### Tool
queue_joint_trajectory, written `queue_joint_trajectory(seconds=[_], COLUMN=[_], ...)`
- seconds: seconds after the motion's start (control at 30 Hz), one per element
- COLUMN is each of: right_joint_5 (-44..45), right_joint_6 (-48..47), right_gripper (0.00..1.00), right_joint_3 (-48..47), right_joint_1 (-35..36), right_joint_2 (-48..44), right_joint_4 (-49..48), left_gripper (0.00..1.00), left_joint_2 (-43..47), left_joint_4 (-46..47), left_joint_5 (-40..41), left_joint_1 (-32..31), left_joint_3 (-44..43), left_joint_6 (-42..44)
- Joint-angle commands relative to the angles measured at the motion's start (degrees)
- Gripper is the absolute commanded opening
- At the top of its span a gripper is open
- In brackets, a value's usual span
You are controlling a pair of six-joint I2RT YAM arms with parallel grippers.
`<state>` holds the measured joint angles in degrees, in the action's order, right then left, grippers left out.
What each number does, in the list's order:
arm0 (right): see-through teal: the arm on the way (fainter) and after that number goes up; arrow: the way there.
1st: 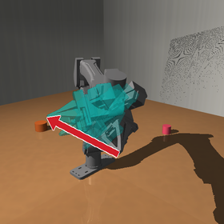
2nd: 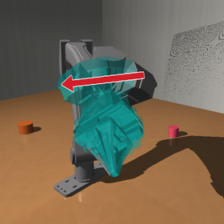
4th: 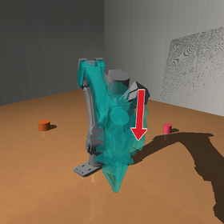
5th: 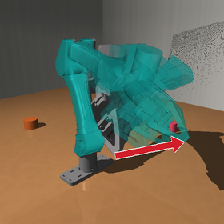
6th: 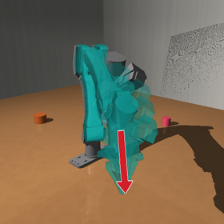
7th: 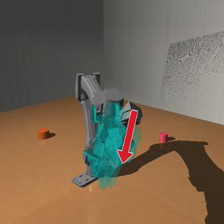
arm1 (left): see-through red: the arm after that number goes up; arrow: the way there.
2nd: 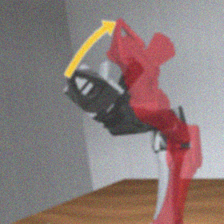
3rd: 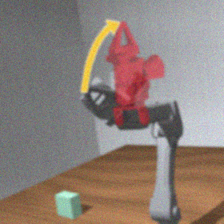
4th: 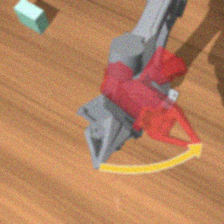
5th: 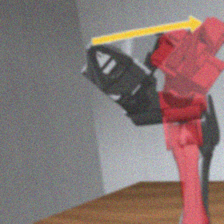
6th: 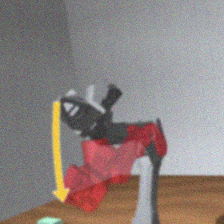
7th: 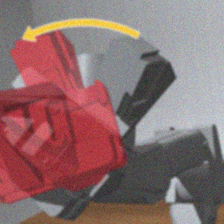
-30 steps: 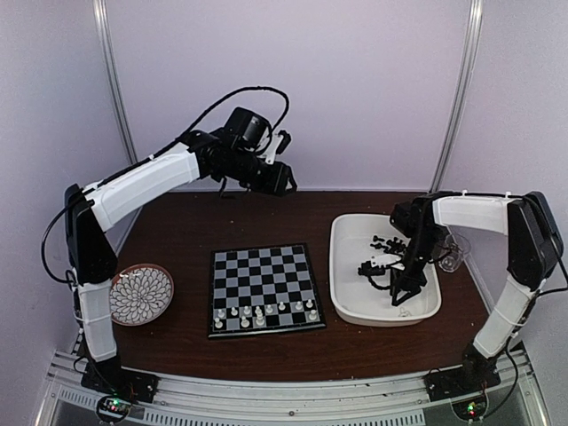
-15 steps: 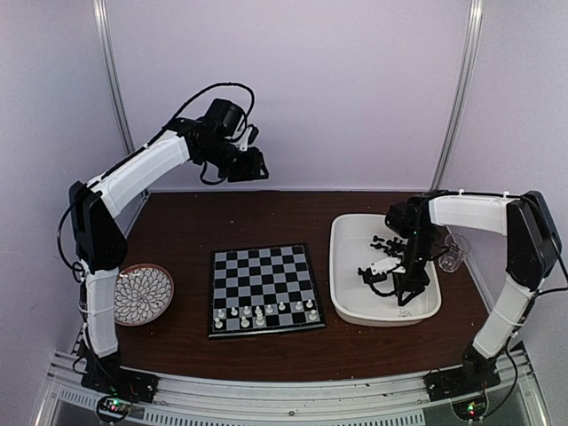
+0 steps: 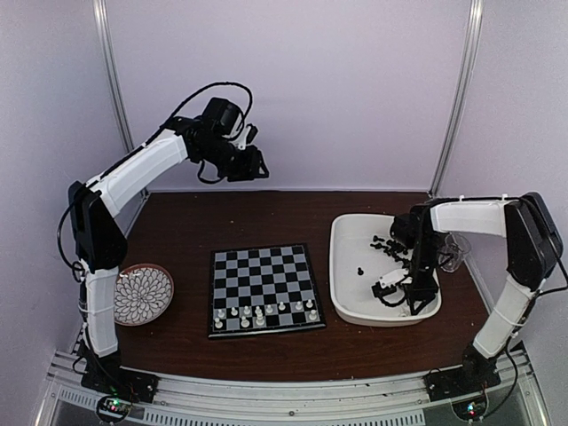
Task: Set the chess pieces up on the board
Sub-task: Pick up the bishop from the storage box.
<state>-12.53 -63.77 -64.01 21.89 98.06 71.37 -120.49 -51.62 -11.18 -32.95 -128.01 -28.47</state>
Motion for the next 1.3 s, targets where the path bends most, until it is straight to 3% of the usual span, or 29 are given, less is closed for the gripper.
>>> queue_joint_trajectory(seconds=[0.0, 0.33, 0.63, 0.93, 1.13, 1.27], right_joint_5=[2.82, 2.54, -2.56, -6.74, -7.47, -8.63], right_joint_6=[-3.86, -1.35, 1.22, 6.83, -1.92, -6.26], right_gripper=[0.42, 0.39, 0.33, 0.33, 0.36, 0.36], right_joint_3=[3.56, -1.27, -7.17, -11.11, -5.35, -6.05], right_joint_1=[0.76, 0.85, 0.90, -1.13, 0.83, 2.18], right_joint_2=[1.02, 8.75, 12.98, 10.15, 5.79, 7.91], right_joint_4=[-4.17, -15.92, -12.67, -5.07, -3.26, -2.30], left_gripper=[0.45, 0.44, 0.44, 0.44, 0.44, 0.44], left_joint_2=[-0.54, -0.31, -0.19, -0.15, -0.05, 0.03], left_joint_4=[-0.13, -1.06, -1.65, -1.74, -1.51, -1.32], left_joint_5=[-1.75, -1.92, -2.43, -2.51, -2.93, -3.21], left_joint_1=[1.25, 1.66, 1.76, 1.84, 1.90, 2.01], left_joint_3=[-1.35, -1.53, -0.93, -0.94, -0.25, -0.59], left_joint_6=[-0.51, -1.63, -1.68, -1.70, -1.68, -1.67])
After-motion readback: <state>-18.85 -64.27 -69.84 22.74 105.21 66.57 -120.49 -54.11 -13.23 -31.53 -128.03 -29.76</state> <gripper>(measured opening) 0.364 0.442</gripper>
